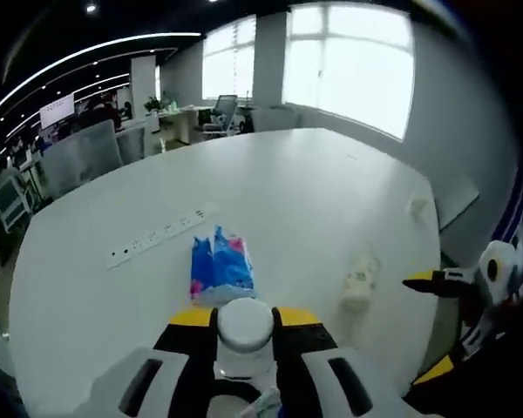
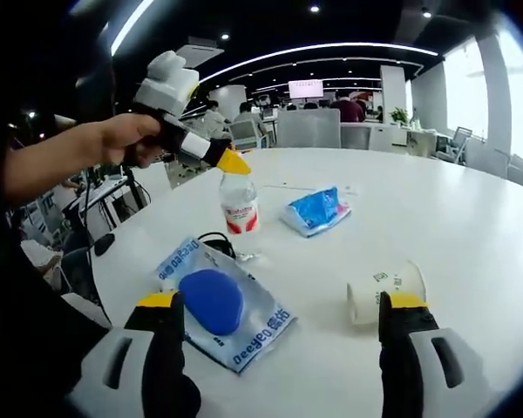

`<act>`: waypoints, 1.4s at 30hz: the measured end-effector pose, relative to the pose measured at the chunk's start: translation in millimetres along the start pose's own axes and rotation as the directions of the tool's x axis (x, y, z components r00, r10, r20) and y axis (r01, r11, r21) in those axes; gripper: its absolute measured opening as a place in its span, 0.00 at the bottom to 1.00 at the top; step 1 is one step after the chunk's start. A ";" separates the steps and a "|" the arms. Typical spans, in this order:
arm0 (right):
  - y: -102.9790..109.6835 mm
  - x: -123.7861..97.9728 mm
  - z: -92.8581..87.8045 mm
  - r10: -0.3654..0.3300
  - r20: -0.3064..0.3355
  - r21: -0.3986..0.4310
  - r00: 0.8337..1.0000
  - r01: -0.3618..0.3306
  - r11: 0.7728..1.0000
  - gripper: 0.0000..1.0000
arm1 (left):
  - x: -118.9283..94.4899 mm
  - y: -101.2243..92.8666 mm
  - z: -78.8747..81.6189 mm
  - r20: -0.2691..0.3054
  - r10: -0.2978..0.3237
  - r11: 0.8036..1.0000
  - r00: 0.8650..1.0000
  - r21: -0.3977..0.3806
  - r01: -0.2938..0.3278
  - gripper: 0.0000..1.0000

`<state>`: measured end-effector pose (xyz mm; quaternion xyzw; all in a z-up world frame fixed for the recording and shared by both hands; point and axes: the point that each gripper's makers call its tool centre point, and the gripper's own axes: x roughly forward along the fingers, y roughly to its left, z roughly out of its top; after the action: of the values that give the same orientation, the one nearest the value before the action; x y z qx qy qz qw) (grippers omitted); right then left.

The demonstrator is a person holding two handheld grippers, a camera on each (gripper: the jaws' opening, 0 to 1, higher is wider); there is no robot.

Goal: Arrange the tabletop items into an orderly group along one side of the table until the central work area is clear of visible clutter.

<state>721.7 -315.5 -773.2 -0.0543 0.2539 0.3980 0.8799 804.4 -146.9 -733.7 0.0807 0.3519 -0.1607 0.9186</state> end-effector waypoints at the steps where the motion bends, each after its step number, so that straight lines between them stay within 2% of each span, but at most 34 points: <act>1: 1.6 0.0 -0.6 0.005 -0.002 -0.002 1.000 -0.005 1.000 0.89 | 0.2 2.1 -3.1 -0.013 0.007 0.999 1.000 0.053 -0.006 0.24; 2: 2.2 0.0 -0.6 0.006 -0.002 -0.002 1.000 -0.006 1.000 0.89 | 1.2 5.1 -3.8 -0.007 0.021 0.997 1.000 0.077 -0.020 0.24; 3: 4.8 -0.5 -0.1 0.012 0.001 -0.009 1.000 -0.012 1.000 0.89 | 2.6 -0.7 -4.7 0.002 -0.026 0.998 1.000 0.061 0.025 0.24; 5: 7.2 -1.1 1.0 0.019 0.004 -0.018 1.000 -0.019 1.000 0.88 | 0.8 1.6 -5.1 0.007 -0.037 0.999 0.999 0.035 0.037 0.26; 6: 8.0 -1.5 1.7 0.021 0.006 -0.022 1.000 -0.021 1.000 0.89 | 0.8 -2.1 -1.2 0.036 -0.087 0.994 0.996 0.076 0.084 0.28; 7: 8.3 -2.0 2.7 0.022 0.009 -0.026 1.000 -0.021 0.999 0.89 | -1.3 0.6 -2.9 0.031 -0.090 0.994 0.995 0.064 0.088 0.31; 8: 8.4 -2.4 3.9 0.022 0.014 -0.024 1.000 -0.022 0.999 0.89 | -1.9 -1.0 -1.4 0.041 -0.128 0.989 0.991 0.074 0.125 0.33; 10: 8.7 -3.0 5.5 0.023 0.020 -0.021 1.000 -0.022 1.000 0.90 | -3.5 4.1 0.7 0.053 -0.141 0.989 0.989 0.055 0.138 0.35; 12: 9.2 -4.1 7.9 0.023 0.030 -0.022 0.999 -0.022 1.000 0.91 | -7.8 0.6 8.6 0.107 -0.214 0.977 0.971 0.020 0.213 0.35; 13: 9.6 -4.5 8.9 0.024 0.035 -0.019 0.999 -0.024 1.000 0.92 | -9.9 1.7 9.7 0.114 -0.221 0.975 0.969 -0.002 0.222 0.37; 14: 9.7 -5.2 10.6 0.025 0.044 -0.015 0.999 -0.024 1.000 0.93 | -12.9 0.6 14.3 0.146 -0.262 0.965 0.954 0.028 0.260 0.38; 15: 9.8 -5.6 11.5 0.025 0.049 -0.013 0.998 -0.025 1.000 0.94 | -13.6 2.0 15.3 0.155 -0.280 0.960 0.948 0.035 0.278 0.39; 16: 9.5 -6.1 12.2 0.023 0.052 -0.010 0.998 -0.023 1.000 0.95 | -13.9 6.2 12.9 0.139 -0.285 0.959 0.948 0.045 0.281 0.41; 18: 9.5 -6.7 13.3 0.023 0.058 -0.009 0.998 -0.023 1.000 0.97 | -14.8 5.4 15.5 0.153 -0.318 0.946 0.936 0.121 0.302 0.44; 20: 10.0 -7.6 16.4 0.027 0.076 -0.013 0.997 -0.026 1.000 1.00 | -16.5 2.2 13.9 0.147 -0.387 0.912 0.910 0.204 0.355 0.44; 22: 10.7 -8.9 18.3 0.030 0.086 -0.018 0.996 -0.029 0.999 1.00 | -15.9 1.3 13.4 0.152 -0.418 0.899 0.896 0.208 0.384 0.46; 23: 10.5 -9.4 18.9 0.029 0.090 -0.019 0.995 -0.028 0.999 1.00 | -17.0 -2.4 14.4 0.161 -0.444 0.886 0.881 0.223 0.406 0.47; 25: 8.9 -10.5 19.6 0.023 0.096 -0.019 0.995 -0.021 1.000 1.00 | -17.9 -6.6 15.2 0.171 -0.477 0.868 0.862 0.245 0.431 0.47; 26: 7.8 -10.9 19.6 0.018 0.096 -0.016 0.995 -0.017 1.000 1.00 | -19.3 -10.3 15.8 0.173 -0.499 0.851 0.849 0.285 0.442 0.47; 27: 6.5 -11.7 19.1 0.013 0.096 -0.010 0.995 -0.012 1.000 0.99 | -19.6 -11.5 16.5 0.177 -0.510 0.840 0.842 0.313 0.443 0.47; 28: 5.6 -12.0 18.9 0.009 0.096 -0.008 0.995 -0.009 1.000 0.99 | -20.1 -14.9 15.8 0.165 -0.538 0.817 0.827 0.343 0.463 0.47; 29: 5.2 -12.2 18.7 0.008 0.095 -0.007 0.995 -0.007 1.000 0.99 | -20.2 -15.4 16.1 0.167 -0.547 0.811 0.820 0.347 0.471 0.47; 30: 3.7 -12.7 17.9 0.000 0.092 -0.002 0.996 0.001 1.000 0.99 | -20.5 -16.5 18.2 0.180 -0.563 0.805 0.807 0.340 0.486 0.47; 31: 2.9 -13.0 17.5 -0.004 0.092 -0.001 0.996 0.004 1.000 0.99 | -23.3 -21.4 22.2 0.199 -0.611 0.775 0.766 0.348 0.528 0.48; 32: 2.3 -13.2 17.2 -0.008 0.089 0.001 0.996 0.008 1.000 0.99 | -21.3 -18.6 21.9 0.191 -0.606 0.775 0.773 0.362 0.518 0.47; 33: 1.6 -13.6 16.8 -0.012 0.087 0.002 0.996 0.012 1.000 0.99 | -19.5 -16.0 20.6 0.177 -0.612 0.764 0.771 0.384 0.518 0.46; 34: 0.3 -14.0 16.4 -0.020 0.085 0.003 0.996 0.019 1.000 0.99 | -18.3 -15.9 18.8 0.158 -0.629 0.741 0.762 0.417 0.525 0.44; 36: -0.9 -14.7 16.3 -0.027 0.085 0.006 0.996 0.027 1.000 0.99 | -18.0 -16.9 15.3 0.134 -0.663 0.712 0.736 0.415 0.566 0.42; 37: -1.7 -15.1 16.0 -0.033 0.083 0.005 0.996 0.033 0.999 0.99 | -15.9 -16.1 13.4 0.119 -0.668 0.705 0.735 0.418 0.573 0.42; 38: -2.4 -15.4 15.7 -0.040 0.080 0.006 0.996 0.040 0.999 0.99 | -13.8 -15.0 10.4 0.094 -0.670 0.689 0.736 0.447 0.570 0.42; 39: -2.8 -15.5 15.7 -0.044 0.079 0.009 0.996 0.043 0.999 0.99 | -12.9 -15.1 9.8 0.089 -0.673 0.685 0.734 0.449 0.574 0.40; 40: -3.6 -15.4 15.3 -0.049 0.079 0.012 0.996 0.048 0.999 0.98 | -13.3 -16.5 8.6 0.076 -0.691 0.665 0.719 0.457 0.591 0.39; 42: -4.2 -14.7 14.4 -0.055 0.074 0.011 0.996 0.055 0.998 0.98 | -12.3 -16.2 7.4 0.064 -0.697 0.651 0.714 0.474 0.593 0.37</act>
<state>722.4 -324.0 -754.0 -0.0427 0.2212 0.3744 0.8995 794.7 -161.0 -720.5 0.1246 0.2002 -0.5592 0.7948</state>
